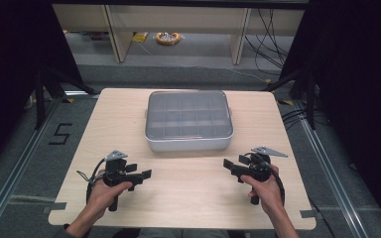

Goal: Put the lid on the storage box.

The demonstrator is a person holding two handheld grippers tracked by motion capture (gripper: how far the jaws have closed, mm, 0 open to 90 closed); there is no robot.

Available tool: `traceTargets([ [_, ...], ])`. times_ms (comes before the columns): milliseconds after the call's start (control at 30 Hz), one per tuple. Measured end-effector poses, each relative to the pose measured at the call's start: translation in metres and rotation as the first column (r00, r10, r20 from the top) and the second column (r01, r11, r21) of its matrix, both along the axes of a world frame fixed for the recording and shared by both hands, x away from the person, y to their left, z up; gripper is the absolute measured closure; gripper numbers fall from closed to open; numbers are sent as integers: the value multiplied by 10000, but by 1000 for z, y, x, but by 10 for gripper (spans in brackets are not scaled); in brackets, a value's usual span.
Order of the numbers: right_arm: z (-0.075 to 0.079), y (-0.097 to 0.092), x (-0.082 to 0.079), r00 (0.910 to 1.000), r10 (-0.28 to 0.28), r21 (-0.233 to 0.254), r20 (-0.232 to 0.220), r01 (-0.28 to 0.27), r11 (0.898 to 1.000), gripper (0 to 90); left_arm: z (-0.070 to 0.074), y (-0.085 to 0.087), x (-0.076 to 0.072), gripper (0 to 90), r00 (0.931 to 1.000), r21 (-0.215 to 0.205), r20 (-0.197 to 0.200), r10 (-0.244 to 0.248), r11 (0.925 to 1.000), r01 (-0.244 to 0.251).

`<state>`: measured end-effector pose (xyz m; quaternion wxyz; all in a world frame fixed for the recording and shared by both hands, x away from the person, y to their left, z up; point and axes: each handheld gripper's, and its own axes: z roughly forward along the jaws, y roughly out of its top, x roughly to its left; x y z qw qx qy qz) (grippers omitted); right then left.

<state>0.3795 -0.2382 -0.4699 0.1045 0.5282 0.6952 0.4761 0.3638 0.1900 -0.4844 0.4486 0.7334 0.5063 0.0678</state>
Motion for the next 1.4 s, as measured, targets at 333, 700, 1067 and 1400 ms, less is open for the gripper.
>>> traceTargets([
  [333, -4, 5, -17, 9993, 22, -139, -369, -27, 9999, 256, -2, 0, -13, 279, 9992, 88, 90, -398, 9992, 397],
  [700, -11, 4, -30, 9991, 415, -321, 73, -412, 9986, 213, -9, 1, -22, 273, 9980, 233, -7, -631, 9977, 631],
  [1067, -17, 6, -53, 9947, 993, -418, -263, -1004, 9941, 187, -16, 0, -38, 229, 9949, -71, 42, -1003, 9949, 1004],
  [1400, -23, 9, -73, 9834, 1694, -174, -648, -1709, 9851, 183, -16, -3, -61, 197, 9888, 161, 133, -1484, 9888, 1482],
])
